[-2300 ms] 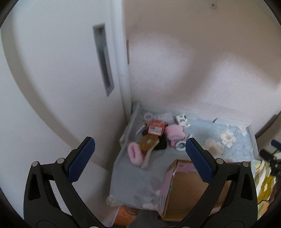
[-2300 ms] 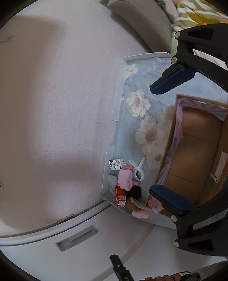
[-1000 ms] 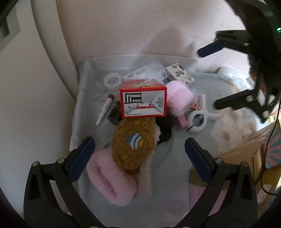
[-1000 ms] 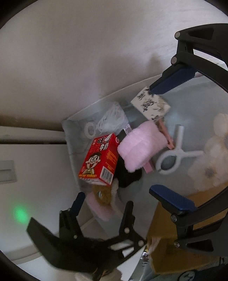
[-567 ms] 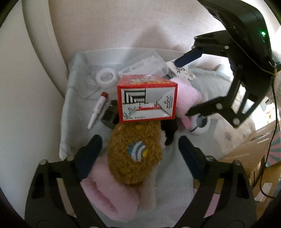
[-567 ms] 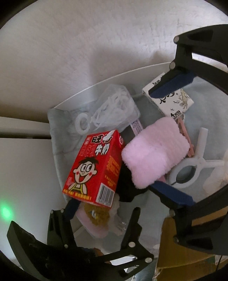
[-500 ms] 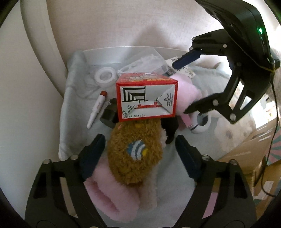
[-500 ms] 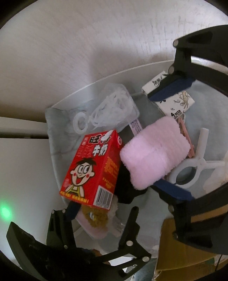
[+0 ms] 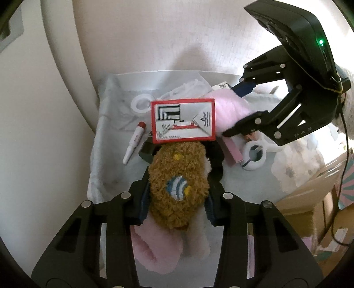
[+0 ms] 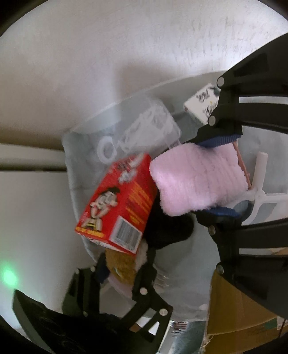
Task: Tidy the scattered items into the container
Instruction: 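Grasp the brown plush toy with the left tool while the right tool grasps the pink fuzzy pad, then carry the plush toy and pink pad over the cardboard box with both tools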
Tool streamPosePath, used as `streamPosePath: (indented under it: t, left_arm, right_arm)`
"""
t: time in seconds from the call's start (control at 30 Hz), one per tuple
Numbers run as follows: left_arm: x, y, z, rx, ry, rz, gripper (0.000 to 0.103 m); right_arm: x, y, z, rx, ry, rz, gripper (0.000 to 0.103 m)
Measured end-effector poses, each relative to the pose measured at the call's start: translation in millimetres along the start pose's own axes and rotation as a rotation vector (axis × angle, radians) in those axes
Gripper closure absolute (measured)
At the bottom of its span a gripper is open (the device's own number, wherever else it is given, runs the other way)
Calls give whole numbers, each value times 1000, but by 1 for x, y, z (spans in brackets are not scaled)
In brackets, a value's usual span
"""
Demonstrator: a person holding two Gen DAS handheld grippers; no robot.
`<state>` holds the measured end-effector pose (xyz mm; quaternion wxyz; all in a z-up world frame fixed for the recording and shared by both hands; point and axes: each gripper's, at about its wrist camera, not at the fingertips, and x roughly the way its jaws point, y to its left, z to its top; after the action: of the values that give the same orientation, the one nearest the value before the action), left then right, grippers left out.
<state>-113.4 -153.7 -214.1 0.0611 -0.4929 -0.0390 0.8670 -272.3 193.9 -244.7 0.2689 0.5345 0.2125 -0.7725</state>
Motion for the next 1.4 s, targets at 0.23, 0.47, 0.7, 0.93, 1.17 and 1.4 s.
streamPosePath:
  t: [0.23, 0.47, 0.7, 0.93, 1.17, 1.4]
  left_arm:
    - [-21, -2, 7, -30, -13, 0, 66]
    - [-75, -15, 10, -51, -77, 12, 66]
    - [-124, -40, 15, -21, -123, 36, 66]
    - [-164, -77, 24, 41, -166, 88, 66]
    - [-197, -120, 25, 102, -202, 73, 66]
    - [-202, -170, 18, 163, -184, 13, 66]
  right_arm:
    - [-26, -15, -8, 103, -11, -19, 61]
    - [-74, 6, -3, 198, -71, -57, 61]
    - [-141, 28, -7, 241, -133, -106, 61]
    - [-221, 51, -43, 299, -182, -176, 61]
    - [-272, 79, -99, 400, -239, -246, 61]
    - [-278, 117, -155, 492, -222, -301, 61]
